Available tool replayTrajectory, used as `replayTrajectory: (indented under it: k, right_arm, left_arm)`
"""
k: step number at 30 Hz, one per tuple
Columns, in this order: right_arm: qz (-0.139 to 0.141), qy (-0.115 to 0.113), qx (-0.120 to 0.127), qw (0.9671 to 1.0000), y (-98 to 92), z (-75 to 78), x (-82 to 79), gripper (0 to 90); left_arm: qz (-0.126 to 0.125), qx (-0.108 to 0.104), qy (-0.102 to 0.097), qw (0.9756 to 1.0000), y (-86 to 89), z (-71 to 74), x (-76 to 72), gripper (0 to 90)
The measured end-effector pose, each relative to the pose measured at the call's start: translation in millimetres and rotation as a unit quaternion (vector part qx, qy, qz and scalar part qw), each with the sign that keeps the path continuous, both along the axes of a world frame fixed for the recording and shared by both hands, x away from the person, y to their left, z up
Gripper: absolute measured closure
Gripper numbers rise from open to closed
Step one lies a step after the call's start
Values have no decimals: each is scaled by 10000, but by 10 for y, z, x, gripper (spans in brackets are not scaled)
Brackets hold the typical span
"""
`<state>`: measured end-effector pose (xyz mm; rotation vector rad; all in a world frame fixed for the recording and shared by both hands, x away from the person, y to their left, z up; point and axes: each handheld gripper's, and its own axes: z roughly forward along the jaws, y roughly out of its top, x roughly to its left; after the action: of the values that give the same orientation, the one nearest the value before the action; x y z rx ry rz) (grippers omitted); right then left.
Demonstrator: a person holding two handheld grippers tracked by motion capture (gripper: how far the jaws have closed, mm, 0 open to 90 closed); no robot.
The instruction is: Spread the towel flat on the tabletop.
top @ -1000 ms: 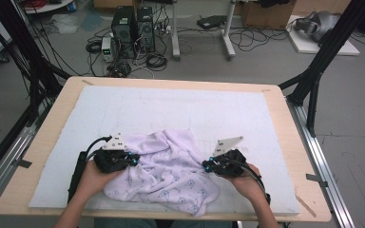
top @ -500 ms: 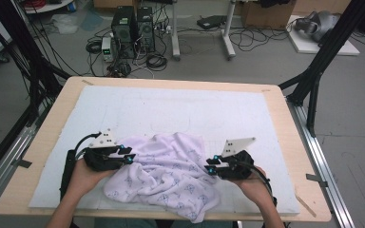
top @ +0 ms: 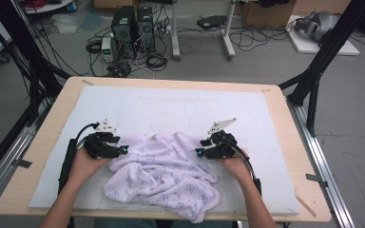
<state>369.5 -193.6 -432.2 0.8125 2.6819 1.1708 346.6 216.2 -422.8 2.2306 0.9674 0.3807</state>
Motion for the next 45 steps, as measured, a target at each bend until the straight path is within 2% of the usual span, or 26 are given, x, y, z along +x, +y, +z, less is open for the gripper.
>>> replayTrajectory:
  k: [1, 2, 3, 4, 5, 7, 8, 9, 13, 18, 21, 27, 31, 33, 35, 37, 38, 40, 41, 42, 43, 45]
  right_arm:
    - [9, -3, 8, 10000, 7, -22, 15, 549]
    - [53, -9, -88, 9999, 48, -59, 17, 563]
    - [53, -9, -88, 9999, 48, -59, 17, 563]
    - [62, 4, -141, 9999, 75, -84, 13, 569]
    - [-14, -200, -164, 9997, 93, -101, -9, 636]
    - [-54, -264, -189, 9995, 97, -100, -16, 711]
    - [-54, -264, -189, 9995, 97, -100, -16, 711]
    - [-41, -253, -192, 9995, 98, -98, -17, 767]
    - [3, -180, -170, 9997, 106, -95, -23, 869]
    - [40, -237, -237, 9994, 108, -80, -32, 881]
    - [96, -217, -143, 9996, 67, -45, -57, 881]
    - [17, -357, 43, 9994, -122, 126, -156, 882]
    - [-41, -405, 162, 9990, -261, 237, -174, 882]
    - [-82, -422, 110, 9990, -306, 278, -171, 882]
    - [-91, -427, 118, 9990, -363, 353, -128, 882]
    - [-123, -467, 116, 9988, -388, 398, -106, 882]
    - [-190, -551, 81, 9983, -443, 510, -39, 882]
    - [-322, -641, 42, 9974, -504, 645, 51, 883]
    - [-322, -641, 42, 9974, -504, 645, 51, 883]
    - [-498, -805, 45, 9955, -563, 802, 174, 883]
    - [-498, -805, 45, 9955, -563, 802, 174, 883]
    - [-670, -902, 58, 9936, -596, 964, 325, 883]
  left_arm:
    - [-20, 86, 105, 9999, 1, -52, 25, 475]
    - [-52, 107, 159, 9998, -1, -100, 34, 520]
    - [-44, 29, 30, 10000, 3, -115, 14, 520]
    - [-29, -1, -25, 10000, -1, -124, -5, 559]
    - [-101, -12, -68, 9999, -17, -127, -32, 630]
    - [-164, 27, -83, 9998, -37, -121, -45, 713]
    - [-223, 55, -99, 9997, -48, -118, -51, 713]
    - [-250, 51, -103, 9996, -57, -119, -54, 778]
    - [-280, 5, -58, 9996, -52, -116, -51, 828]
    - [-322, 64, -87, 9994, -65, -108, -63, 840]
    - [-329, 16, -96, 9994, -59, -92, -76, 842]
    - [-304, -267, -221, 9989, -36, 14, -79, 845]
    - [-320, -338, -301, 9985, -51, 92, -54, 846]
    - [-374, -428, -275, 9980, -69, 118, -19, 848]
    - [-436, -314, -225, 9983, -122, 150, 36, 849]
    - [-430, -351, -274, 9981, -159, 224, 110, 849]
    - [-362, -363, -405, 9979, -171, 348, 216, 850]
    - [-206, -473, -538, 9972, -162, 504, 345, 852]
    - [-206, -473, -538, 9972, -162, 504, 345, 853]
    - [-159, -524, -591, 9967, -155, 587, 425, 853]
    - [-80, -584, -638, 9962, -155, 670, 518, 853]
    - [144, -607, -826, 9946, -169, 832, 722, 852]
